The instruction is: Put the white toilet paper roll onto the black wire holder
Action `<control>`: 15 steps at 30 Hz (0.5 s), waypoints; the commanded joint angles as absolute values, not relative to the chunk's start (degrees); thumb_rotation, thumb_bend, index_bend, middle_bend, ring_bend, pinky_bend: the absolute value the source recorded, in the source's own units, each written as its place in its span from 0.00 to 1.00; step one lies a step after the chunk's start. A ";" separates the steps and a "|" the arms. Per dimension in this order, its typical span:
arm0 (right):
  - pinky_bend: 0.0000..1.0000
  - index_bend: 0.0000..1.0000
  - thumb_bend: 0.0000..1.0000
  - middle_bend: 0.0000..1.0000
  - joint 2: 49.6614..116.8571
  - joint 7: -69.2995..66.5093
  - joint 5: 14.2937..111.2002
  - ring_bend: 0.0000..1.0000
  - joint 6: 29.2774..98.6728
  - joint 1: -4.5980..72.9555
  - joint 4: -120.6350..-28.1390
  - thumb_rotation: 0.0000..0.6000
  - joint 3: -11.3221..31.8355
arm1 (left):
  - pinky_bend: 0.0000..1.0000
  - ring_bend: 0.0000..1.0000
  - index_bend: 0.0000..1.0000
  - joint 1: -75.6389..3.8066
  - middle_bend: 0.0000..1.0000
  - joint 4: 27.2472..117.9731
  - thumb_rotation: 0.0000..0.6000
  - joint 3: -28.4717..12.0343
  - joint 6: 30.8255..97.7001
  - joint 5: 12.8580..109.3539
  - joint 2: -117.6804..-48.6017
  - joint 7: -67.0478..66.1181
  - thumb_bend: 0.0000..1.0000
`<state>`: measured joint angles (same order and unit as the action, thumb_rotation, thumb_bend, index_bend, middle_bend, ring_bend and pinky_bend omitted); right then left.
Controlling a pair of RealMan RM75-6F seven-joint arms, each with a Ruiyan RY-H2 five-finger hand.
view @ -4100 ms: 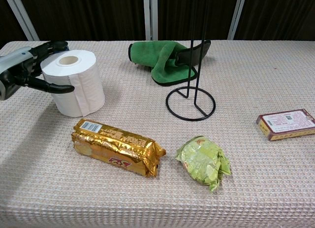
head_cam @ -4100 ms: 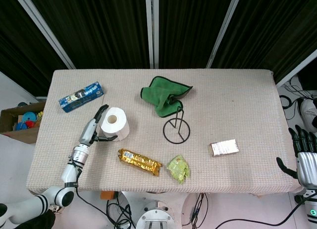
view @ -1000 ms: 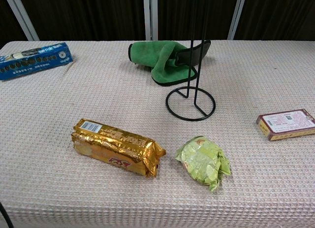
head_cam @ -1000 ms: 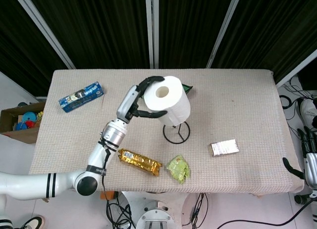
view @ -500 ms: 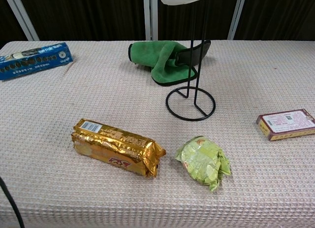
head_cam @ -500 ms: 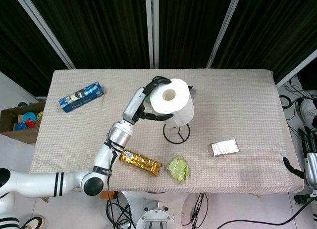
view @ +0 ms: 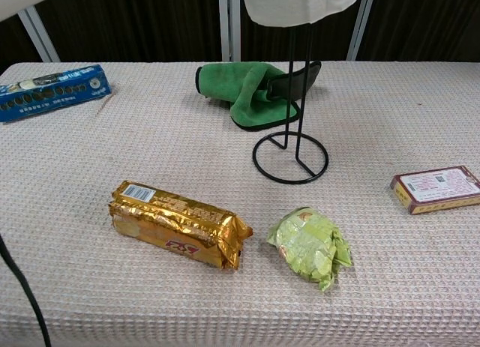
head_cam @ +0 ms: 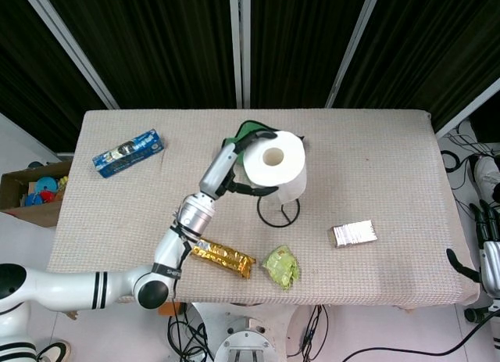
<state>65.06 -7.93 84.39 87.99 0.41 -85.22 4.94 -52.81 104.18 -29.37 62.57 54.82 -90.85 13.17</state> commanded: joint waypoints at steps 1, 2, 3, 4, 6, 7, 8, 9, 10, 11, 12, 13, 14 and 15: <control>0.00 0.00 0.21 0.00 65.08 -8.02 84.31 0.00 87.91 0.41 -85.10 1.00 4.95 | 0.56 0.42 0.51 -53.14 0.60 103.46 1.00 -28.90 61.77 54.28 -90.84 12.14 0.19; 0.00 0.00 0.21 0.00 65.08 -8.05 84.27 0.00 87.87 0.42 -85.06 1.00 4.96 | 0.56 0.42 0.51 -53.15 0.60 103.30 1.00 -28.68 61.74 54.51 -90.90 11.89 0.19; 0.00 0.00 0.21 0.00 65.08 -8.09 84.23 0.00 87.84 0.41 -85.00 1.00 4.97 | 0.56 0.42 0.51 -53.15 0.60 103.10 1.00 -28.42 61.87 54.96 -91.04 11.64 0.19; 0.00 0.00 0.22 0.00 65.08 -8.14 84.21 0.00 87.79 0.43 -84.95 1.00 4.98 | 0.56 0.42 0.51 -53.11 0.60 102.74 1.00 -27.95 62.24 56.03 -91.33 11.34 0.19; 0.00 0.00 0.22 0.00 65.09 -8.16 84.16 0.00 87.68 0.48 -84.91 1.00 5.00 | 0.56 0.42 0.50 -52.99 0.60 101.98 1.00 -26.96 62.92 58.06 -91.98 10.97 0.19; 0.00 0.00 0.22 0.00 65.10 -8.16 84.16 0.00 87.65 0.49 -84.89 1.00 4.99 | 0.56 0.42 0.50 -52.95 0.60 101.55 1.00 -26.39 63.12 58.98 -92.31 10.79 0.19; 0.00 0.00 0.22 0.00 65.15 -8.16 84.17 0.00 87.62 0.49 -84.84 1.00 4.97 | 0.56 0.42 0.50 -52.91 0.60 100.90 1.00 -25.70 63.33 60.03 -92.79 10.59 0.19; 0.00 0.00 0.22 0.00 65.17 -8.16 84.18 0.00 87.62 0.50 -84.82 1.00 4.97 | 0.56 0.42 0.50 -52.91 0.60 100.38 1.00 -25.23 63.38 60.66 -93.16 10.45 0.19; 0.00 0.00 0.22 0.00 65.21 -8.15 84.20 0.00 87.62 0.51 -84.81 1.00 4.96 | 0.56 0.42 0.50 -52.91 0.60 99.88 1.00 -24.83 63.41 61.11 -93.52 10.37 0.19; 0.00 0.00 0.22 0.00 65.27 -8.15 84.23 0.00 87.63 0.51 -84.77 1.00 4.95 | 0.56 0.42 0.50 -52.90 0.60 99.22 1.00 -24.39 63.39 61.57 -93.99 10.32 0.19; 0.00 0.00 0.22 0.00 65.32 -8.15 84.25 0.00 87.64 0.52 -84.75 1.00 4.95 | 0.56 0.42 0.50 -52.89 0.60 98.75 1.00 -24.14 63.35 61.78 -94.33 10.33 0.19; 0.00 0.00 0.22 0.00 65.36 -8.15 84.26 0.00 87.64 0.52 -84.72 1.00 4.94 | 0.56 0.42 0.49 -52.88 0.60 98.32 1.00 -23.92 63.28 61.94 -94.62 10.32 0.19; 0.00 0.00 0.22 0.00 65.37 -8.13 84.27 0.00 87.61 0.53 -84.72 1.00 4.93 | 0.56 0.42 0.49 -52.89 0.60 97.75 1.00 -23.71 63.17 62.12 -94.98 10.30 0.19; 0.00 0.00 0.22 0.00 65.38 -8.12 84.25 0.00 87.58 0.52 -84.68 1.00 4.91 | 0.56 0.42 0.48 -52.89 0.60 97.33 1.00 -23.56 63.09 62.25 -95.22 10.26 0.19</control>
<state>65.38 -8.12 84.25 87.58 0.52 -84.68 4.91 -52.90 97.80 -23.90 63.17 61.97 -94.81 10.37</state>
